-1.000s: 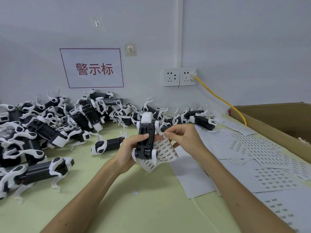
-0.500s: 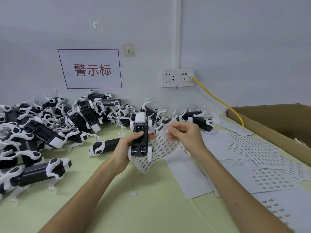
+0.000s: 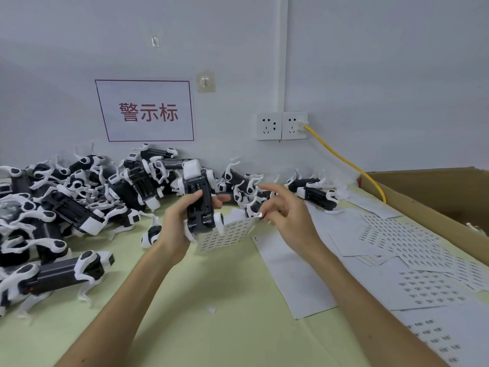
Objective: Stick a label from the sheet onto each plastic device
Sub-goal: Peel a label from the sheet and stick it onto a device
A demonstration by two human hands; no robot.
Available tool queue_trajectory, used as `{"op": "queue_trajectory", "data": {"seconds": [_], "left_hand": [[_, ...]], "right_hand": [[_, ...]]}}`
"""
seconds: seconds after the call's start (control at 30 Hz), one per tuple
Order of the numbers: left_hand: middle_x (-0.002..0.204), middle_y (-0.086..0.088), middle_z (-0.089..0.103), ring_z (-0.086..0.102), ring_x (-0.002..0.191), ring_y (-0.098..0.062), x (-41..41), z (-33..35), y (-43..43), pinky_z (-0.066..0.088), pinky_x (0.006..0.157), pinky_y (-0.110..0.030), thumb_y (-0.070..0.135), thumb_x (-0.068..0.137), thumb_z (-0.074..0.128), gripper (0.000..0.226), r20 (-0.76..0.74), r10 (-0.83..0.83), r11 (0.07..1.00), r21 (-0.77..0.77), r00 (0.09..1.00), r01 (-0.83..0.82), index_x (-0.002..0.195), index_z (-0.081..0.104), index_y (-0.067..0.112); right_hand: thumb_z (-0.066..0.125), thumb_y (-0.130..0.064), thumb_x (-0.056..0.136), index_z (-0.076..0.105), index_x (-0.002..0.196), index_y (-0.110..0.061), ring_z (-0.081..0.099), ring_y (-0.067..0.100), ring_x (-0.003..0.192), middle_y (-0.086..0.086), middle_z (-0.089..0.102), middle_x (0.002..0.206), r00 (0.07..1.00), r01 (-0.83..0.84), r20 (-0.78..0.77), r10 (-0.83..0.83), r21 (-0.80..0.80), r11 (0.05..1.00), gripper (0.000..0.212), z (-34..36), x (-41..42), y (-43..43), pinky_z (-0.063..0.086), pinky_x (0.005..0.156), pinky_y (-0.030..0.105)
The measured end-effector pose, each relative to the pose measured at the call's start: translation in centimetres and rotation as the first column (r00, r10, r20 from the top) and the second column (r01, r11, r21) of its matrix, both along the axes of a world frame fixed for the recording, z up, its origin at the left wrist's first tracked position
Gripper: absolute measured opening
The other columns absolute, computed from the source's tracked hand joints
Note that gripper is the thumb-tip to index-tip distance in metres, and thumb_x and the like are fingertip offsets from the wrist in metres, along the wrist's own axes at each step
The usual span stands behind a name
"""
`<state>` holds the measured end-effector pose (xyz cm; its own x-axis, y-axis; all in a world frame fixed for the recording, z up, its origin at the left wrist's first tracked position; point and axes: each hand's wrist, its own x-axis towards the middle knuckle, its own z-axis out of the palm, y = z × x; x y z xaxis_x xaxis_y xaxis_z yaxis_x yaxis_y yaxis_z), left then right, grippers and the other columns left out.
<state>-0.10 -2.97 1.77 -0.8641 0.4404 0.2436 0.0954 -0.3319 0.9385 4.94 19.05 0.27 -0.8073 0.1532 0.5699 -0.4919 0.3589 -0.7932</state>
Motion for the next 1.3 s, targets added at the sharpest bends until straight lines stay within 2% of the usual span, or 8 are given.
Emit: {"op": "queue_trajectory", "data": {"seconds": [0.1, 0.23, 0.43, 0.57, 0.83, 1.1, 1.2, 1.3], "left_hand": [[0.128, -0.013, 0.071, 0.069, 0.116, -0.024, 0.5, 0.1, 0.2, 0.059, 0.089, -0.037, 0.038, 0.086, 0.052, 0.042, 0.034, -0.129, 0.990, -0.046, 0.991, 0.130, 0.082, 0.078, 0.006], [0.121, -0.011, 0.074, 0.073, 0.093, -0.022, 1.5, -0.1, 1.0, 0.059, 0.084, -0.034, 0.040, 0.084, 0.056, 0.040, 0.067, -0.146, 0.975, -0.157, 0.987, 0.155, 0.091, 0.080, 0.008], [0.133, -0.023, 0.065, 0.054, 0.133, -0.043, 1.1, -0.6, 1.3, 0.034, 0.119, -0.052, 0.038, 0.085, 0.054, 0.056, 0.078, -0.160, 0.983, -0.079, 0.984, 0.166, 0.110, 0.068, -0.011], [0.131, -0.025, 0.066, 0.061, 0.129, -0.034, 1.6, -0.3, 1.5, 0.041, 0.110, -0.043, 0.035, 0.088, 0.051, 0.044, 0.074, -0.223, 0.975, -0.006, 0.972, 0.224, 0.087, 0.078, 0.001], [0.131, -0.027, 0.065, 0.060, 0.129, -0.037, 1.3, -0.6, 1.5, 0.041, 0.113, -0.047, 0.036, 0.088, 0.053, 0.042, 0.081, -0.238, 0.971, 0.017, 0.968, 0.237, 0.086, 0.076, 0.001], [0.126, -0.019, 0.070, 0.069, 0.116, -0.027, 1.9, -0.3, 1.8, 0.056, 0.085, -0.034, 0.038, 0.087, 0.053, 0.042, 0.116, -0.212, 0.975, -0.043, 0.970, 0.218, 0.089, 0.078, 0.004], [0.111, -0.008, 0.075, 0.071, 0.092, -0.020, 1.7, -0.5, 1.9, 0.056, 0.079, -0.031, 0.038, 0.085, 0.062, 0.034, 0.131, -0.123, 0.989, -0.066, 0.984, 0.132, 0.095, 0.079, 0.010], [0.102, 0.000, 0.072, 0.069, 0.094, -0.019, 1.1, -0.7, 1.7, 0.057, 0.073, -0.025, 0.034, 0.083, 0.066, 0.033, 0.110, 0.033, 0.997, -0.068, 0.993, -0.026, 0.107, 0.078, 0.014]], "right_hand": [[0.045, 0.007, 0.078, 0.061, 0.127, -0.022, 0.059, 0.011, 0.069, -0.004, 0.066, 0.073, 0.998, -0.064, -0.016, 0.064, -0.027, 0.998, 0.059, 0.2, 0.5, -0.6, 0.048, 0.068, 0.021], [0.057, 0.004, 0.086, 0.063, 0.123, -0.023, 0.061, 0.022, 0.073, -0.006, 0.067, 0.072, 0.996, -0.020, -0.080, 0.023, 0.037, 0.999, 0.046, 0.2, 0.6, -1.0, 0.051, 0.072, 0.026], [0.072, -0.003, 0.086, 0.070, 0.105, -0.026, 0.070, 0.011, 0.071, -0.008, 0.073, 0.075, 0.989, 0.075, -0.132, -0.067, 0.059, 0.995, 0.030, -0.1, 0.3, -0.9, 0.056, 0.073, 0.020], [0.074, -0.006, 0.086, 0.073, 0.096, -0.027, 0.072, 0.009, 0.070, -0.010, 0.075, 0.078, 0.985, 0.108, -0.139, -0.098, 0.062, 0.992, 0.023, -0.3, 0.1, -1.0, 0.058, 0.072, 0.023], [0.083, -0.007, 0.078, 0.077, 0.083, -0.016, 0.065, 0.007, 0.072, -0.011, 0.064, 0.090, 0.941, 0.255, -0.279, -0.192, 0.210, 0.944, 0.012, -0.4, -0.2, -0.6, 0.042, 0.063, 0.008], [0.076, -0.006, 0.080, 0.071, 0.080, -0.014, 0.058, 0.015, 0.068, -0.004, 0.061, 0.088, 0.882, 0.424, -0.414, -0.225, 0.487, 0.764, 0.009, -0.4, 0.5, -0.5, 0.052, 0.057, 0.038], [0.073, -0.004, 0.078, 0.070, 0.078, -0.015, 0.059, 0.015, 0.068, -0.006, 0.060, 0.086, 0.874, 0.429, -0.430, -0.227, 0.464, 0.775, 0.011, -0.3, 0.6, -0.7, 0.051, 0.056, 0.036], [0.074, -0.002, 0.077, 0.068, 0.074, -0.018, 0.050, 0.005, 0.061, -0.011, 0.057, 0.081, 0.881, 0.395, -0.407, -0.242, 0.347, 0.851, 0.017, -0.2, 0.4, -0.6, 0.041, 0.057, 0.018]]}}
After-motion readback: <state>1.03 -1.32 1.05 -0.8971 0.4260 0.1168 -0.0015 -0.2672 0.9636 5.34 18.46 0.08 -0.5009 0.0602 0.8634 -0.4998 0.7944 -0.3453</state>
